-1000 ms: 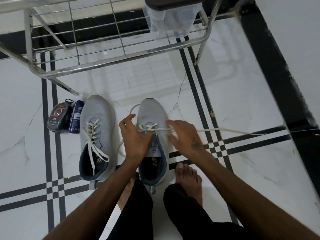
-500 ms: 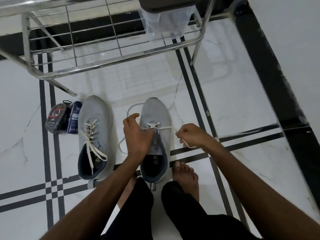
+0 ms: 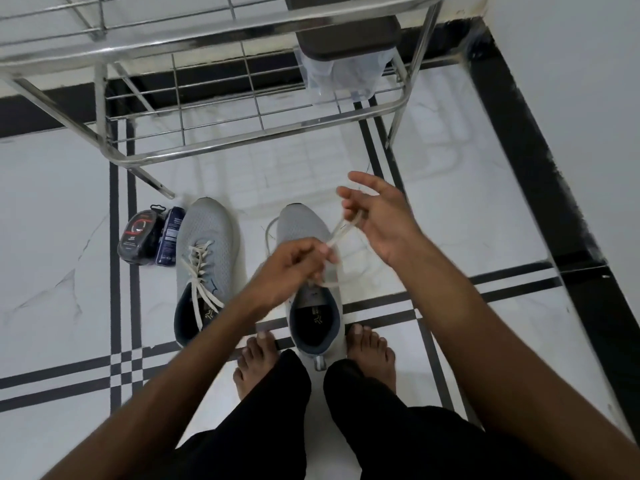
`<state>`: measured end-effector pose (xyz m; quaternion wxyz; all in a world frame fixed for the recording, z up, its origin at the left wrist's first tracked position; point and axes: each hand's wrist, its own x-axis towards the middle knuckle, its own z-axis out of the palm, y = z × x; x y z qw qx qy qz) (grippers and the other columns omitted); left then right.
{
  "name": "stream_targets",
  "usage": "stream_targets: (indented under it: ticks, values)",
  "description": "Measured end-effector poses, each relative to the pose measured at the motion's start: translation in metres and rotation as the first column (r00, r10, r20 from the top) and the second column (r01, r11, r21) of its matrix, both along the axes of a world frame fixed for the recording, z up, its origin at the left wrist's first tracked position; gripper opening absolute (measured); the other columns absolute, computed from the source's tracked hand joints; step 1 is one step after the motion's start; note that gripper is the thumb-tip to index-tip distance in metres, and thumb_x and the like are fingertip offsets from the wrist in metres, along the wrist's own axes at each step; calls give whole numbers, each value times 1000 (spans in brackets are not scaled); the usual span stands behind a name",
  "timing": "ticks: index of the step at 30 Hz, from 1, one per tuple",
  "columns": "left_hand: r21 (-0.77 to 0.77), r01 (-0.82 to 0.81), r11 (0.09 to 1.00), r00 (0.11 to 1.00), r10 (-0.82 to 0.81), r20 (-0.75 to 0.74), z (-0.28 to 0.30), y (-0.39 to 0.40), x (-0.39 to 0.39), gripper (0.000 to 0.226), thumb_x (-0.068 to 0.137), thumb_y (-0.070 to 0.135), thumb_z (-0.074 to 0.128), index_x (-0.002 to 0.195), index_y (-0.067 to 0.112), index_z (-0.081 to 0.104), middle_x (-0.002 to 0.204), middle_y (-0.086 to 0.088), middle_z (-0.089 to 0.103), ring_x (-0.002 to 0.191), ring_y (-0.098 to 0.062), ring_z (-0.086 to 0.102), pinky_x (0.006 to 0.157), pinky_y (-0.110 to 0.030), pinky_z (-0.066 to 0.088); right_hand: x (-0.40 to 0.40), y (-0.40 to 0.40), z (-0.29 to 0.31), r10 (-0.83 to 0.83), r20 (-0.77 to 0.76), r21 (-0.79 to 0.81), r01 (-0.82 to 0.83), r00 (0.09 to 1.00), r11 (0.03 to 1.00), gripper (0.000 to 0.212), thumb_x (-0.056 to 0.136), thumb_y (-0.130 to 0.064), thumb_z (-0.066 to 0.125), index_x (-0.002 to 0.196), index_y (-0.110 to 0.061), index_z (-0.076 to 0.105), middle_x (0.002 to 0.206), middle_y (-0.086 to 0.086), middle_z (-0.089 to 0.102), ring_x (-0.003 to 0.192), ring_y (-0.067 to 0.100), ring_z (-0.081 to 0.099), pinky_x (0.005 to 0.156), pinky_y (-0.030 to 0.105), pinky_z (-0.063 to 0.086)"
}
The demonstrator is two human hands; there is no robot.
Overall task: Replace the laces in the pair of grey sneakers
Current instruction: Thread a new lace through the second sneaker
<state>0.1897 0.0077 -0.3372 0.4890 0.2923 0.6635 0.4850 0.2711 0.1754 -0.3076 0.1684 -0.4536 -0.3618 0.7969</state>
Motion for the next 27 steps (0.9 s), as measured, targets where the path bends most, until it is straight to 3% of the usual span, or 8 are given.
stream_targets:
  ticks: [3, 5, 8, 11, 14, 17, 23, 27]
  values:
    - [-40, -147, 988, 975, 138, -176, 4, -25, -34, 24, 101, 21, 53, 96, 5, 70, 66, 17, 65, 63, 0, 56, 64, -16, 52, 16, 14, -15, -87, 138, 23, 84, 987, 996, 34, 93, 17, 47, 123, 5, 58, 96, 21, 67, 66, 17, 61, 64, 25, 57]
    - [-49, -236, 971, 943, 216, -254, 2, -34, -49, 27, 101, 24, 55, 91, 5, 71, 59, 17, 60, 57, 1, 52, 59, -15, 50, 24, 14, -25, 77, 365, 135, -135, 928, 982, 29, 97, 8, 48, 123, 0, 57, 112, 25, 66, 78, 22, 64, 72, 30, 59]
    - [-79, -271, 959, 915, 231, -329, -1, -29, -48, 28, 98, 30, 60, 86, 9, 74, 58, 16, 62, 51, 2, 51, 52, -12, 43, 29, 0, -32, 252, 914, 188, -884, 317, 429, 47, 99, -31, 55, 143, -23, 43, 147, 19, 42, 126, 32, 50, 101, 43, 46]
    - [-109, -165, 980, 932, 119, -343, -4, -10, -39, 23, 93, 34, 67, 82, 16, 77, 59, 13, 66, 53, 4, 55, 54, -7, 38, 13, -28, -29, 251, 837, 485, -872, 486, 72, 72, 92, -41, 63, 153, -32, 27, 164, 9, 18, 150, 29, 18, 119, 46, 24]
    - [-106, -160, 981, 953, 126, -275, -8, 0, -41, 23, 91, 33, 69, 81, 14, 76, 63, 5, 69, 47, 2, 53, 49, -9, 38, 0, -42, -34, 520, 590, 579, -773, 618, 261, 58, 95, -28, 65, 147, -35, 39, 129, -2, 64, 109, 6, 58, 92, 24, 47]
    - [-153, -221, 963, 955, 182, -236, -21, -9, -51, 17, 90, 26, 71, 87, 10, 77, 67, -2, 72, 47, -4, 55, 48, -18, 47, 3, -28, -49, 412, 631, 570, -753, 657, 329, 24, 98, -12, 57, 118, -20, 68, 89, -3, 73, 79, 1, 64, 70, 12, 49]
    - [-201, -219, 955, 971, 193, -144, -47, -17, -40, 10, 88, 14, 74, 91, 6, 69, 72, -11, 74, 59, -17, 67, 56, -28, 56, 6, -38, -71, 513, 700, 513, -850, 497, 123, 48, 93, -21, 67, 139, -26, 55, 132, 0, 64, 119, 17, 57, 100, 34, 47]
    - [-178, -314, 933, 948, 297, -114, -54, -14, -36, 28, 84, 20, 78, 92, 3, 57, 71, -13, 73, 60, -22, 70, 61, -35, 59, 2, -46, -76, 580, 572, 570, -790, 580, 228, 31, 93, -17, 67, 122, -28, 67, 102, -7, 73, 94, 9, 68, 84, 28, 55]
